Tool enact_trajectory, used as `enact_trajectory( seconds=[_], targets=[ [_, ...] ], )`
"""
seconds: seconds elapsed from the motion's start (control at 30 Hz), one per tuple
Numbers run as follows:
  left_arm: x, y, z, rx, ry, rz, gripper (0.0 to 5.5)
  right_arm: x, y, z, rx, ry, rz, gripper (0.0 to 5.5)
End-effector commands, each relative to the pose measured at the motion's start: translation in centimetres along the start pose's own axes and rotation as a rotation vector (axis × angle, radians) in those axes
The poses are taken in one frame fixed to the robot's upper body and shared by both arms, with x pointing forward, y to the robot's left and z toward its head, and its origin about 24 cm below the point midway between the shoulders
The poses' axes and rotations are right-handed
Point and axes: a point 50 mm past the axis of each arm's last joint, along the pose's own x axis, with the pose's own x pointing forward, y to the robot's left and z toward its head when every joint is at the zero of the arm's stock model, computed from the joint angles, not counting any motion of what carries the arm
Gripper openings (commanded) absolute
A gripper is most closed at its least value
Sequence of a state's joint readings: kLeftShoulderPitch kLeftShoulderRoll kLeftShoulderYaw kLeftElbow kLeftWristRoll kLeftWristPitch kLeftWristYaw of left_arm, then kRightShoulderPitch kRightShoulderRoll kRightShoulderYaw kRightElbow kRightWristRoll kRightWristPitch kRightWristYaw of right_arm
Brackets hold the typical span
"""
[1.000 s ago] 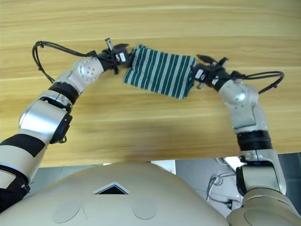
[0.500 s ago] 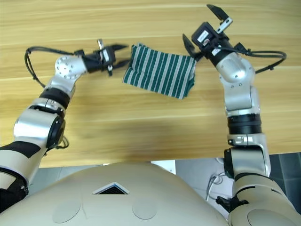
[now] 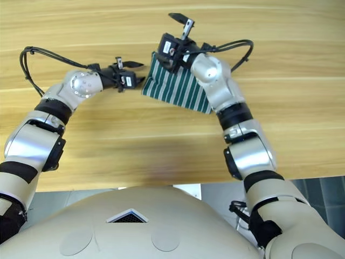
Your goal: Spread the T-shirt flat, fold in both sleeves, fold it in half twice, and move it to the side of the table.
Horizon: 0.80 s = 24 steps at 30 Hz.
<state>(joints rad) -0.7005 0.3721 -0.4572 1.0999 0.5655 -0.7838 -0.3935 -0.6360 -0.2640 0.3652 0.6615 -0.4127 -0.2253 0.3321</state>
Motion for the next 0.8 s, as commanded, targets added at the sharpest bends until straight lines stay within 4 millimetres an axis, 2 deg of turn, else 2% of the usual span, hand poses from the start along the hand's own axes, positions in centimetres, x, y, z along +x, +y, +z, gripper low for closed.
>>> enact_trajectory(
  seconds=[0.03, 0.17, 0.3, 0.43, 0.67, 0.8],
  targets=[
    [-1.1, 1.1, -0.8, 0.050, 0.046, 0.023, 1.96, 0.9, -0.2, 0.4, -0.008, -0.012, -0.005, 5.36],
    [-2.4, 3.0, -0.9, 0.077, 0.040, 0.116, 1.96, 1.2, 0.1, 0.4, -0.007, -0.020, -0.001, 5.36],
    [-3.3, 3.5, -0.1, 0.044, -0.041, 0.164, 1.96, 1.3, 0.5, 0.2, -0.004, -0.014, 0.005, 5.36],
    [-3.1, 2.8, 1.2, 0.015, -0.121, 0.136, 1.96, 1.4, 0.6, 0.0, -0.003, -0.006, 0.007, 5.36],
    [-2.5, 1.0, 1.8, 0.036, -0.120, 0.042, 1.96, 1.6, 0.6, 0.0, 0.005, 0.003, -0.005, 5.36],
    [-2.0, 0.7, 2.3, 0.047, -0.125, 0.023, 1.96, 1.9, 0.7, 0.1, 0.008, 0.004, -0.014, 5.36]
  ],
)
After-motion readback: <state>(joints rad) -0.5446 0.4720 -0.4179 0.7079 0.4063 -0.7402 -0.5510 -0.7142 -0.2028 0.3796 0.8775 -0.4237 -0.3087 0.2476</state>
